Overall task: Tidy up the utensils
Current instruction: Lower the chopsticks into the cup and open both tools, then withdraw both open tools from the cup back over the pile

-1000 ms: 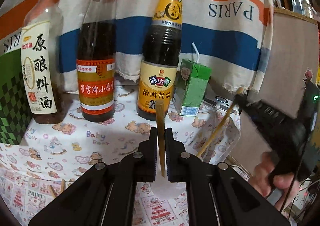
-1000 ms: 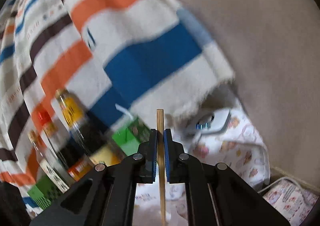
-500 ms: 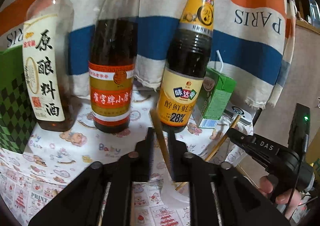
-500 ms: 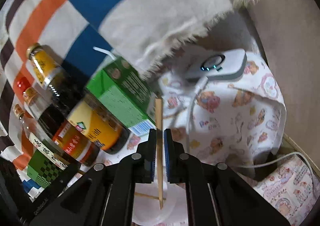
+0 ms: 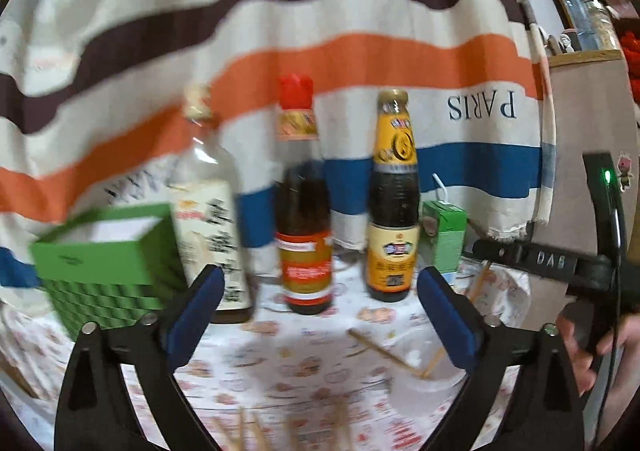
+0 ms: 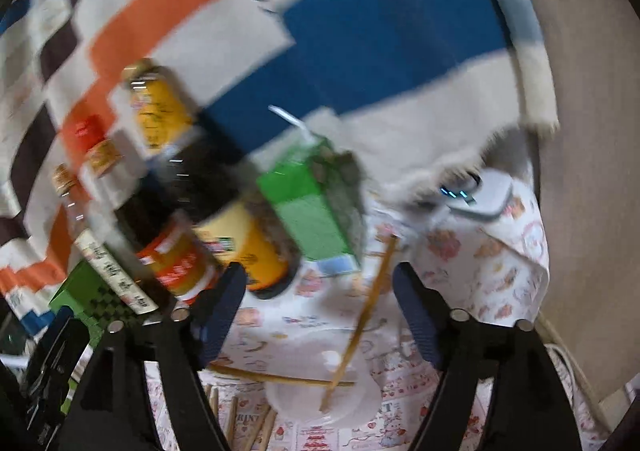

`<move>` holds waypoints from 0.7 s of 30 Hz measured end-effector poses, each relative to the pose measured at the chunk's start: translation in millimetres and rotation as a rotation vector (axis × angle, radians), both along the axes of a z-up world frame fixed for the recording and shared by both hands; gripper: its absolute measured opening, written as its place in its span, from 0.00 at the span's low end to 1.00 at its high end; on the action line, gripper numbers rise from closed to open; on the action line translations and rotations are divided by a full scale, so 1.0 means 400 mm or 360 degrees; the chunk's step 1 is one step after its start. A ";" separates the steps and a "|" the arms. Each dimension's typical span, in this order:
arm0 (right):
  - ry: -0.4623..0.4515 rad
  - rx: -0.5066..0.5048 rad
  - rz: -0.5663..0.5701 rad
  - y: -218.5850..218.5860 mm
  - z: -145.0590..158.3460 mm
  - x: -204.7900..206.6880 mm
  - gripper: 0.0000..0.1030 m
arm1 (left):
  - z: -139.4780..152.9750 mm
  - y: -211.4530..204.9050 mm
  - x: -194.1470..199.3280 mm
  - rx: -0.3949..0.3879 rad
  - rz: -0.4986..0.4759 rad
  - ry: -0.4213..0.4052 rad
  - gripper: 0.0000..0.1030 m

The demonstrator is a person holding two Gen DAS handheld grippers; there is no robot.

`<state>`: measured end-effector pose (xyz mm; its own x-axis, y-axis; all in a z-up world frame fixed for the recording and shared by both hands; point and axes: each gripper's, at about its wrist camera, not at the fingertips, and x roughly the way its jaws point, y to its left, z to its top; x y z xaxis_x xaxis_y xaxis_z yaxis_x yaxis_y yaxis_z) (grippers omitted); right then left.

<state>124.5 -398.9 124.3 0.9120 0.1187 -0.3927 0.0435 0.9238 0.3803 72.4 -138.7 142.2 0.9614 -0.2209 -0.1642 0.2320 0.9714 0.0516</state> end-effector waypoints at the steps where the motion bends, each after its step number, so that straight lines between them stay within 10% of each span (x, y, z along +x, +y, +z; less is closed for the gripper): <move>1: -0.0016 -0.0021 0.0021 0.014 0.009 -0.006 0.78 | 0.000 0.020 -0.025 0.0004 0.0012 -0.0025 1.00; 9: -0.0182 -0.0213 0.0110 0.181 0.071 -0.105 0.87 | -0.038 0.184 -0.152 -0.0006 0.0112 -0.0007 1.00; 21: -0.0112 -0.0332 0.0218 0.329 -0.054 -0.273 0.89 | -0.145 0.339 -0.216 -0.0084 0.0406 0.0009 1.00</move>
<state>15.3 -267.5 102.9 0.9190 0.1660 -0.3577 -0.1072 0.9781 0.1784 -13.9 -3.1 84.3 0.9862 0.0202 -0.1644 -0.0207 0.9998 -0.0011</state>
